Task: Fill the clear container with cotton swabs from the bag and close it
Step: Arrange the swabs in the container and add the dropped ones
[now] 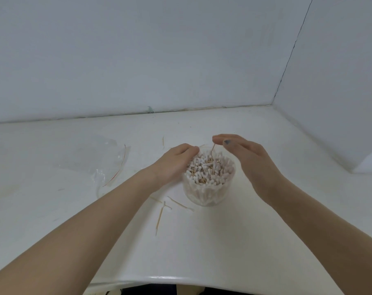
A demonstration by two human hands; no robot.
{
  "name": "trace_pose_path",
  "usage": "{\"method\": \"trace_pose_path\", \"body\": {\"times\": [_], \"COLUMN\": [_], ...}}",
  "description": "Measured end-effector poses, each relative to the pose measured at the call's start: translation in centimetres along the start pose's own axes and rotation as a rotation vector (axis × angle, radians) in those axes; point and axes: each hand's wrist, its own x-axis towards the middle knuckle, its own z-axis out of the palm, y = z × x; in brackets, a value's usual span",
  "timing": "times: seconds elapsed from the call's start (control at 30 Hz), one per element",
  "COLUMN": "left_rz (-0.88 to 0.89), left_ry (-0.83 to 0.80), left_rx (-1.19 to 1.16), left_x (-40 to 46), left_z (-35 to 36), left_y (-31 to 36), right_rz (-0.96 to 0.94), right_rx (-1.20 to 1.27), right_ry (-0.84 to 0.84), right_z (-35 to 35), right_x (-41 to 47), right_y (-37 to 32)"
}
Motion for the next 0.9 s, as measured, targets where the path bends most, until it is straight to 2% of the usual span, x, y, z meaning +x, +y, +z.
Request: {"method": "trace_pose_path", "body": {"times": [0.13,0.3,0.57,0.9], "left_rz": [-0.013,-0.030,-0.041,-0.006], "left_ry": [-0.013,-0.029,-0.041,-0.020], "left_rx": [-0.015,-0.010,-0.031,-0.013], "left_x": [0.1,0.5,0.6,0.8], "left_z": [-0.1,0.0,0.0,0.2], "left_y": [-0.2,0.0,0.3,1.1], "right_rz": [-0.065,-0.073,-0.142,-0.048], "right_rx": [0.027,-0.133,-0.219,-0.344], "right_ry": [0.013,-0.064,-0.028,-0.138], "right_z": [-0.3,0.8,0.2,0.4], "right_x": [0.6,0.6,0.7,0.6], "right_y": [-1.4,-0.9,-1.8,-0.9]}}
